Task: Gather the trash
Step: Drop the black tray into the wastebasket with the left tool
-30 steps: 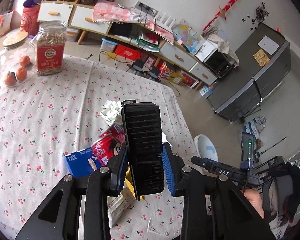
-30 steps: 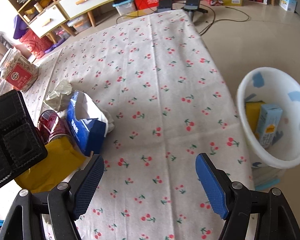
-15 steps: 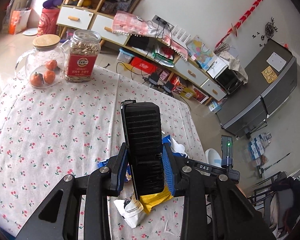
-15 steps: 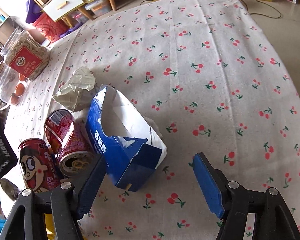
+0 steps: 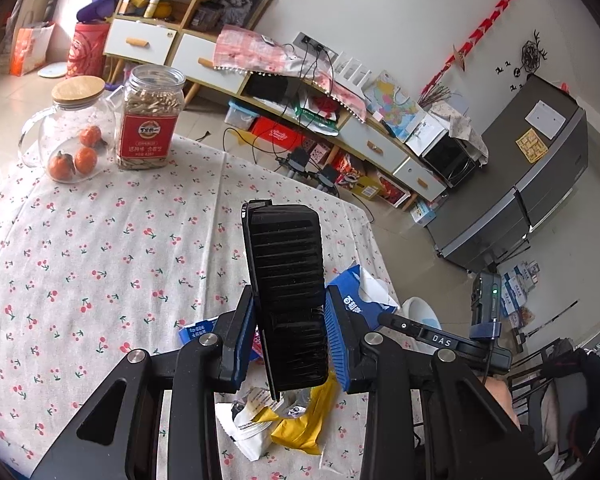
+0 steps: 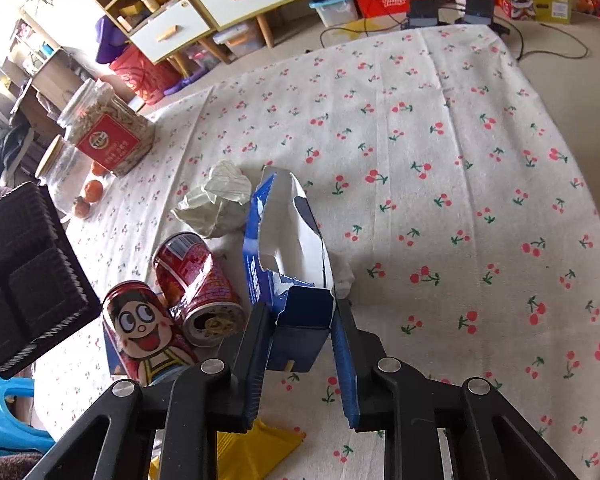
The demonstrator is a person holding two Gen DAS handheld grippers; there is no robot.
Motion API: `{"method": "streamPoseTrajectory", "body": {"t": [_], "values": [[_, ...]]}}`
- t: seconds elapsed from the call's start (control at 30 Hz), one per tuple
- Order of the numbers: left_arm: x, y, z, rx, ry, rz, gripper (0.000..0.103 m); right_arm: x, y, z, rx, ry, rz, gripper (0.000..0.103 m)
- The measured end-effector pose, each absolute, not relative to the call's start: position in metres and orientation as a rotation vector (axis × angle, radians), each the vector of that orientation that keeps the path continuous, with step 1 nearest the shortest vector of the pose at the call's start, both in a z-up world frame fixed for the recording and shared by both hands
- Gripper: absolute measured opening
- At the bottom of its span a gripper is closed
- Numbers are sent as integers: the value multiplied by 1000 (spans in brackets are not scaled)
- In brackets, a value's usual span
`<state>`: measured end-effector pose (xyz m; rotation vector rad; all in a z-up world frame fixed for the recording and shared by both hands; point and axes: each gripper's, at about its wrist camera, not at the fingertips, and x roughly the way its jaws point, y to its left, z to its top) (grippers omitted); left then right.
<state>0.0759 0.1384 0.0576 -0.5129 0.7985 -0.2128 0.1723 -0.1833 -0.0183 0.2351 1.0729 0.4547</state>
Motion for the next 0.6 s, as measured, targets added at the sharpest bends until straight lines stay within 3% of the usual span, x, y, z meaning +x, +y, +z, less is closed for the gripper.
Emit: {"method": "streamPoseTrajectory", "body": {"t": [0.6], "values": [[104,-8,51,-364,882,-410,35,125,-365,19,399,957,213,28]]}}
